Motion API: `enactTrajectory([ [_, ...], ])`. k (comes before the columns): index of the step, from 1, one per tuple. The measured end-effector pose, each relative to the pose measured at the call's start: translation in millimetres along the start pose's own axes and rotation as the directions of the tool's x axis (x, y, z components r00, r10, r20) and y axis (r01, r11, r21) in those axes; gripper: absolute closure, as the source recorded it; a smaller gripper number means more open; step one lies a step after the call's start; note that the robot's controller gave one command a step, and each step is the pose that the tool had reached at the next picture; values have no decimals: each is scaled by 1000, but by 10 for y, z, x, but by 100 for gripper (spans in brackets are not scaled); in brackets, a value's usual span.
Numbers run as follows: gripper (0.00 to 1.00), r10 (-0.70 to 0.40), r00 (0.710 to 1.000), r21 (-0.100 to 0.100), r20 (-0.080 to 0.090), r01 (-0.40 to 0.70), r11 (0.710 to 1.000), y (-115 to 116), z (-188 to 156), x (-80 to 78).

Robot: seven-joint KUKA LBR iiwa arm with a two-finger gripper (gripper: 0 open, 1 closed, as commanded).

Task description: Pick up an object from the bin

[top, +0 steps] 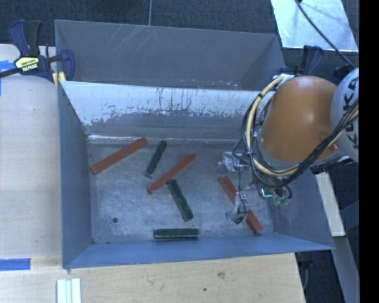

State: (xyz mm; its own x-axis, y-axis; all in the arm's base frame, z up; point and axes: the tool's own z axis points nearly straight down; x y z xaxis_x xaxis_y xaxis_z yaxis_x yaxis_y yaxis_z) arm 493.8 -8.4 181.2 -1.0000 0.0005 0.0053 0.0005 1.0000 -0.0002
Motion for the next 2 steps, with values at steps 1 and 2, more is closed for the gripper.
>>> enactTrajectory([
  [1,0,280,960,-1,7,-280,960,-290,687,-689],
  [2,0,132,991,-1,7,-132,991,779,1101,-1100],
])
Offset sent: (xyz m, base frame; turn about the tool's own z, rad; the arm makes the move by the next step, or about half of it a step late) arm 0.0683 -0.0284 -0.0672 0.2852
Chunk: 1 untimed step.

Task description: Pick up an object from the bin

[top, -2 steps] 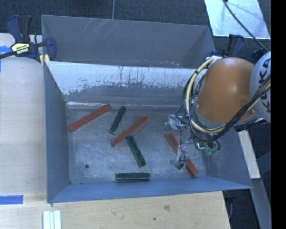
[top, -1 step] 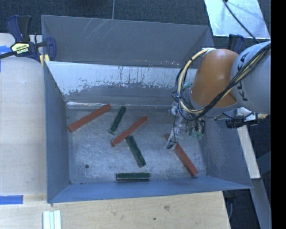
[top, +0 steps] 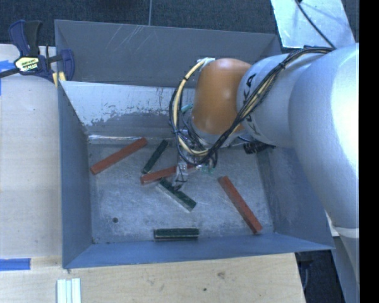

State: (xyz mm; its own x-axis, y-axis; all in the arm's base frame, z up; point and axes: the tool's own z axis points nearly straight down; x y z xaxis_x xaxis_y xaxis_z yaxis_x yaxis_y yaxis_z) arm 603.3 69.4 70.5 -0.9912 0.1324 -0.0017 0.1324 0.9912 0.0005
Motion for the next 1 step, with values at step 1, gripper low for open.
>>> enactTrajectory([
  [1,0,-202,979,0,3,202,979,108,-11,292],
])
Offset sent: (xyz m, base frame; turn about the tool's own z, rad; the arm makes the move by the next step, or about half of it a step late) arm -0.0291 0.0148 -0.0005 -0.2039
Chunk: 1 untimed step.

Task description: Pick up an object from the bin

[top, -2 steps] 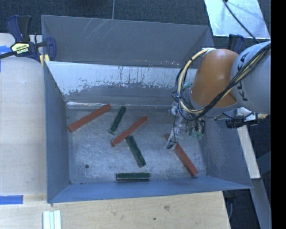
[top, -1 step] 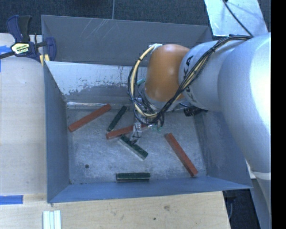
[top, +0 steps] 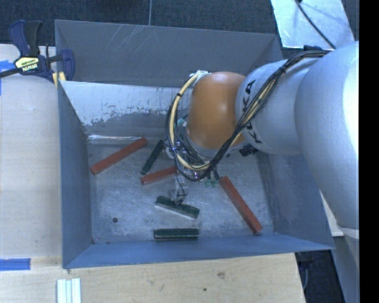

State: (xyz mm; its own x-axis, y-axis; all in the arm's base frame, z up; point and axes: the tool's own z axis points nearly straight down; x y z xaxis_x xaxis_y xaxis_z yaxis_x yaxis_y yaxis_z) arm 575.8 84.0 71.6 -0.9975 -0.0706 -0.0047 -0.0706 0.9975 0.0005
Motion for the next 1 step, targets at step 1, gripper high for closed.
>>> enactTrajectory([
  [1,100,1,1000,0,1,-1,1000,-1,-1,-4],
])
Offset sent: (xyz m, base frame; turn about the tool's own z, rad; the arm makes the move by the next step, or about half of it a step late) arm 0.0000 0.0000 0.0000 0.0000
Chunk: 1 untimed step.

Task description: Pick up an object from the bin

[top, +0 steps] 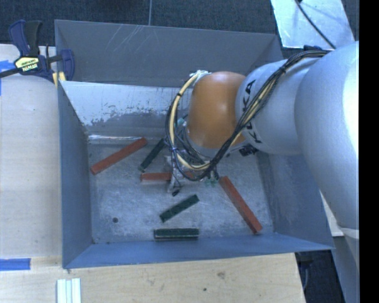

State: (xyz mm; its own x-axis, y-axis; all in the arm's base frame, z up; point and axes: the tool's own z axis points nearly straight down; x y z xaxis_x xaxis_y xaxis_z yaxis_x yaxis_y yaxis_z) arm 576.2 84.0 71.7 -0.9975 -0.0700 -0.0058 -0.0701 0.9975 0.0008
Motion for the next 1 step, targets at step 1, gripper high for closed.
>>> enactTrajectory([
  [1,100,-71,997,1,7,71,997,-175,-1435,-44],
])
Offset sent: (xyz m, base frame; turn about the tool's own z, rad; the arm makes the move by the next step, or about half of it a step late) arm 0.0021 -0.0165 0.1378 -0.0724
